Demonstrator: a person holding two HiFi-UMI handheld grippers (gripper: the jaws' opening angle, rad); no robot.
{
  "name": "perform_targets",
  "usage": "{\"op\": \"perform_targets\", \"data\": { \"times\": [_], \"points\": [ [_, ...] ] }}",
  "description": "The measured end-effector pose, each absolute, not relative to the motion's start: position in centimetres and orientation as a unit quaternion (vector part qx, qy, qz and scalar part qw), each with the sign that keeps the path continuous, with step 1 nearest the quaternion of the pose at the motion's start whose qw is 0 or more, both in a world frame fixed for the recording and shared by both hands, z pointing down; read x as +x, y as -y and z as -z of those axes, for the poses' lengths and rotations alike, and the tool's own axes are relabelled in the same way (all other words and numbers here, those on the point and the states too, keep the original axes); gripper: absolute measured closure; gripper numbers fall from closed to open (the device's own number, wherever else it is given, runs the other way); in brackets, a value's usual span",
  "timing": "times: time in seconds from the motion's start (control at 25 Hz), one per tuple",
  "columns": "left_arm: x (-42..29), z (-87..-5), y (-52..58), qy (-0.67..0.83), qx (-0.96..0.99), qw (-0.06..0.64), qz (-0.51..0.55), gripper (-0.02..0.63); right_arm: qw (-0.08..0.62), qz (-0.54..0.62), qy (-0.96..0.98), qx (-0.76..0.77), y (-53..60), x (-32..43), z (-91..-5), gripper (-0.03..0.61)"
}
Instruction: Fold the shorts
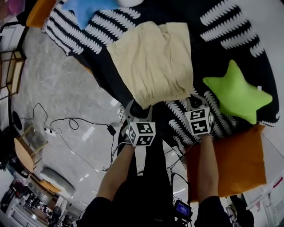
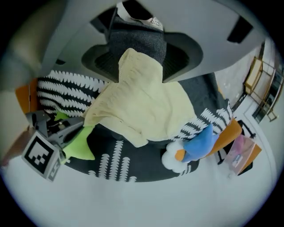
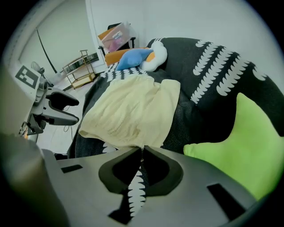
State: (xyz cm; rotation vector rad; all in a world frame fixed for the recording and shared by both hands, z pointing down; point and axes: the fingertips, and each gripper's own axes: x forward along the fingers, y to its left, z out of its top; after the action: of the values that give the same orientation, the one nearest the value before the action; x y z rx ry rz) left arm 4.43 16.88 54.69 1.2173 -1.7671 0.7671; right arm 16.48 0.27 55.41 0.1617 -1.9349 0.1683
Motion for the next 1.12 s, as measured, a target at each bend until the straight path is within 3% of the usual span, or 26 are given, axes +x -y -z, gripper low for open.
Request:
{"op": "perform_targets", "data": {
  "times": [0.28,0.32,0.4,0.56,0.72,0.8,0.84,1.12],
  "points": [
    [9.2,-59.4,-16.5,0.618,0.525,0.442,-0.382,0.312,0.536,-0.105,0.83,0.111,-0.2,18.6,-56.6,0.531],
    [9.1,-59.6,-16.5,0.616,0.519,0.441,-0.396,0.342,0.534,-0.11,0.83,0.119,0.0,18.8,-56.5,0.514],
    [7.7,-60.1,-16.7,0.621,0.5,0.451,-0.402,0.521,0.531,-0.123,0.827,0.136,0.4,18.3,-56.7,0.439],
    [5.6,-60.3,-17.0,0.656,0.457,0.52,-0.299,0.534,0.508,-0.209,0.809,0.21,0.9,17.7,-58.2,0.407],
    [4.9,-58.1,-18.0,0.731,0.369,0.551,-0.161,0.537,0.484,-0.324,0.768,0.265,0.3,19.0,-59.4,0.433],
    [4.2,-57.2,-19.0,0.759,0.338,0.542,-0.127,0.537,0.472,-0.344,0.764,0.276,0.1,19.0,-59.6,0.527],
    [3.8,-56.7,-19.3,0.77,0.333,0.532,-0.118,0.537,0.467,-0.341,0.768,0.274,0.0,18.9,-59.4,0.541],
    [-1.3,-49.7,-19.0,0.806,0.363,0.456,-0.105,0.546,0.54,-0.112,0.82,0.153,0.7,16.5,-52.8,0.543]
  ]
}}
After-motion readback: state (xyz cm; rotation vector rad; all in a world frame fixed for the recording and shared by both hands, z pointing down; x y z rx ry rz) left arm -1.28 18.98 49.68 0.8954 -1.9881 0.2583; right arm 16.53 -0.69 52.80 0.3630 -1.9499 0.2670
